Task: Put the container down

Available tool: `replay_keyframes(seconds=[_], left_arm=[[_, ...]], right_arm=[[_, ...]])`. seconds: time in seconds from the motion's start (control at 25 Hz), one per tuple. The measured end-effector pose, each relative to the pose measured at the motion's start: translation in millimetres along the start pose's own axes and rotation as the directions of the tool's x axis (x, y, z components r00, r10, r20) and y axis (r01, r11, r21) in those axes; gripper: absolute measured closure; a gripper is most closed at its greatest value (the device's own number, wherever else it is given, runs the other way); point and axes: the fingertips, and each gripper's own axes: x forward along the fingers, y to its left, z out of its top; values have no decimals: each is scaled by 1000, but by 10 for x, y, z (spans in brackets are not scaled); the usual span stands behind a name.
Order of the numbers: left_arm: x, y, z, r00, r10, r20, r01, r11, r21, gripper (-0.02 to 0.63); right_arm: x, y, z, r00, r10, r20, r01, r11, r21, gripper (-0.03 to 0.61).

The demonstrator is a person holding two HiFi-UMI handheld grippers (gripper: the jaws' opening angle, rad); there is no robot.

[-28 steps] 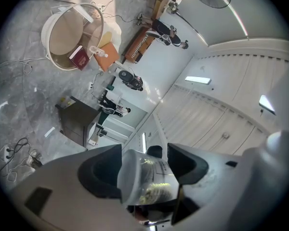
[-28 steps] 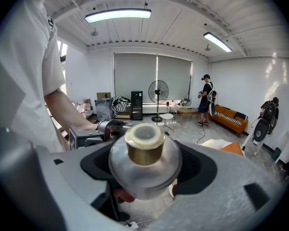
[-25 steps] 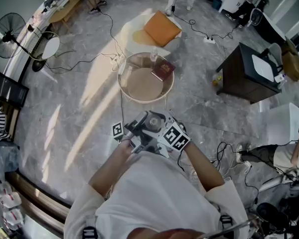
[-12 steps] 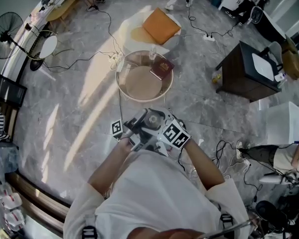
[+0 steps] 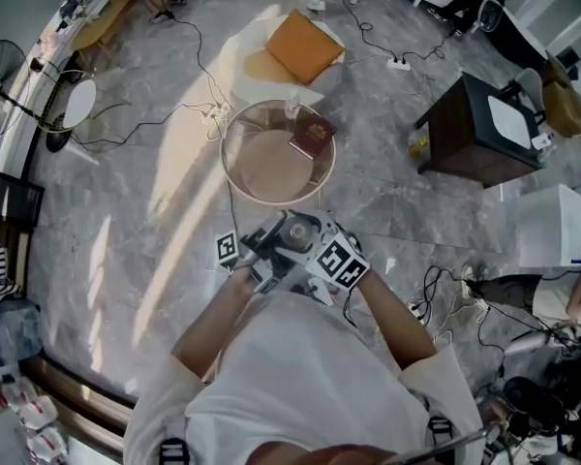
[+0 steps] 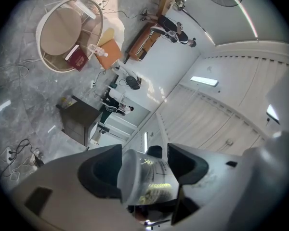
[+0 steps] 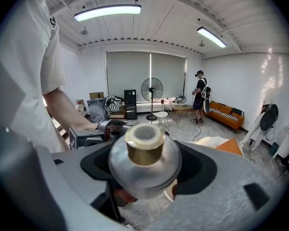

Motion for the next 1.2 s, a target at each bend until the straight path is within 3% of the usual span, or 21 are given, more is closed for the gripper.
replay_keyframes(seconds=[0.72, 1.2], left_arm=[[318, -384, 1150, 992, 48, -118, -55, 997, -53, 347], [279, -497, 1552, 987, 71, -145, -83, 994, -76, 347]], right_arm=[[871, -871, 481, 993, -117, -7, 117, 990, 82, 241], [1256, -1057, 642, 989, -146, -7, 145, 982, 121, 241]])
